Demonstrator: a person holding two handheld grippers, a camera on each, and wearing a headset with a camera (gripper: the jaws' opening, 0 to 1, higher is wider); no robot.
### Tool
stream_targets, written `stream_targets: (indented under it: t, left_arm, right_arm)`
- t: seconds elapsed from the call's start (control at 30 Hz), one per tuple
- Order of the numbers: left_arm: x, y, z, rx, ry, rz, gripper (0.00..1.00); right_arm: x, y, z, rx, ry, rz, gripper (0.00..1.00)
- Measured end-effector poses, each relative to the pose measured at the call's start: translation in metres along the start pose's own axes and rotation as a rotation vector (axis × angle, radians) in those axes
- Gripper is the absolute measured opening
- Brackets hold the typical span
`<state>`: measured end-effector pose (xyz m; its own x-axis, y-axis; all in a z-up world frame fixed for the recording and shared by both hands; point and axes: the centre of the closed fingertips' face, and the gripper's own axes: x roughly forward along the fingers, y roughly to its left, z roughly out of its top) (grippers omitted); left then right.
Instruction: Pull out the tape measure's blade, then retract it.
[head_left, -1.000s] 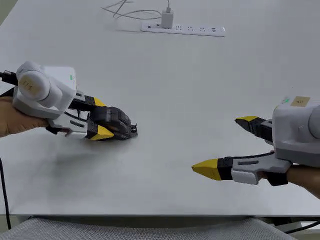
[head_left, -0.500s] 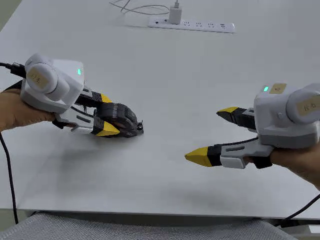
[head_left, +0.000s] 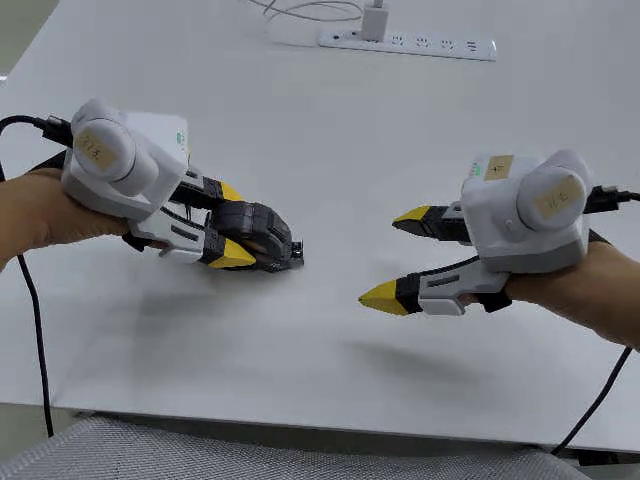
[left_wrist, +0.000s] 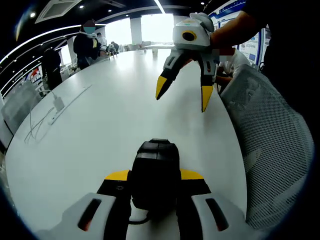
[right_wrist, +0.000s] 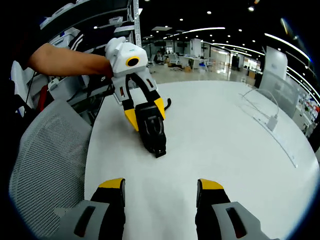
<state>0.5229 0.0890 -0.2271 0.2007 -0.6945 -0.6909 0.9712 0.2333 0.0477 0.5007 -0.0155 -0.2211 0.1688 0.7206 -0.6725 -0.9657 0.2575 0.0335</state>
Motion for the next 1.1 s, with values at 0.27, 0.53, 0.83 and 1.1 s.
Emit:
stream_targets:
  t: [0.27,0.53,0.83,1.1]
  left_arm:
    - [0.000,0.000,0.000,-0.001,-0.001,-0.003,0.29]
    - [0.000,0.000,0.000,0.000,-0.002,-0.001,0.29]
    - [0.000,0.000,-0.001,0.007,-0.001,-0.005,0.29]
    - [0.000,0.000,-0.001,0.011,-0.002,-0.006,0.29]
  right_arm:
    - [0.026,0.001,0.008,-0.068,0.001,0.065,0.42]
    - [0.042,-0.001,0.013,-0.106,0.013,0.084,0.36]
    - [0.060,0.002,0.020,-0.165,0.026,0.126,0.22]
    - [0.074,0.000,0.025,-0.203,0.039,0.149,0.21]
